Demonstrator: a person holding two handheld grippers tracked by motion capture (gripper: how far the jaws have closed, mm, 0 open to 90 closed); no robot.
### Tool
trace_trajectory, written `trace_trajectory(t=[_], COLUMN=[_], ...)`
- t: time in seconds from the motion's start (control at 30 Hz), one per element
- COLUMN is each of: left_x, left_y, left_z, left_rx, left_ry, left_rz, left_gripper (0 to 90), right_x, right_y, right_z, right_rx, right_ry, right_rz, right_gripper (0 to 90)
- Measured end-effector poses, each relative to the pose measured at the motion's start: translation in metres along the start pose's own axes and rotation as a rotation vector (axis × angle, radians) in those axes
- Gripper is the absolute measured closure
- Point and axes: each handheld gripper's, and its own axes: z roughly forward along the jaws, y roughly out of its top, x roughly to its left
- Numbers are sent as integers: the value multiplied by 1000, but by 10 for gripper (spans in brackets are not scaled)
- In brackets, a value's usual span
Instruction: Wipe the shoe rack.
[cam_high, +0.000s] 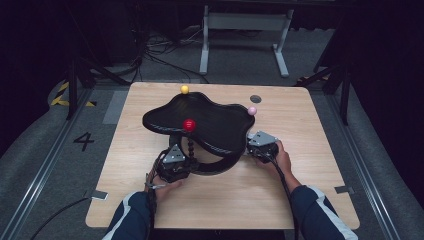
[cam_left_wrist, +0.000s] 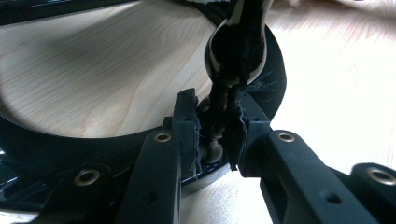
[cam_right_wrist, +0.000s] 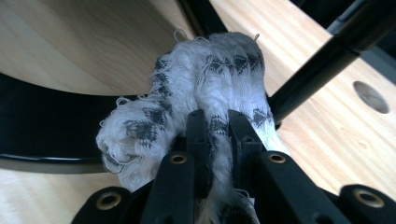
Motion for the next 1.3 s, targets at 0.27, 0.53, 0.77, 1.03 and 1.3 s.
trace_trajectory(t=[0.27,0.53,0.77,1.03,1.3], left_x=[1,-2,-3,-8,-10], left_y=[0,0,0,0,0], left_z=[1,0,0,1,-1], left_rx=[-6,2,0,1,18], left_ry=[-5,-3,2,-11,9], left_rz=[9,-2,24,20,33], left_gripper=[744,745,744,744,710], right_x=[14,37,68,84,71], right_y=[5,12,23,28,24], right_z=[-9,-13,-15,-16,-15], right_rx=[2,-22,-57,-72,-56], right_ry=[65,120,167,189,158], right_rz=[-43,-89,-140,-167,-152], right_gripper=[810,809,806,806,808])
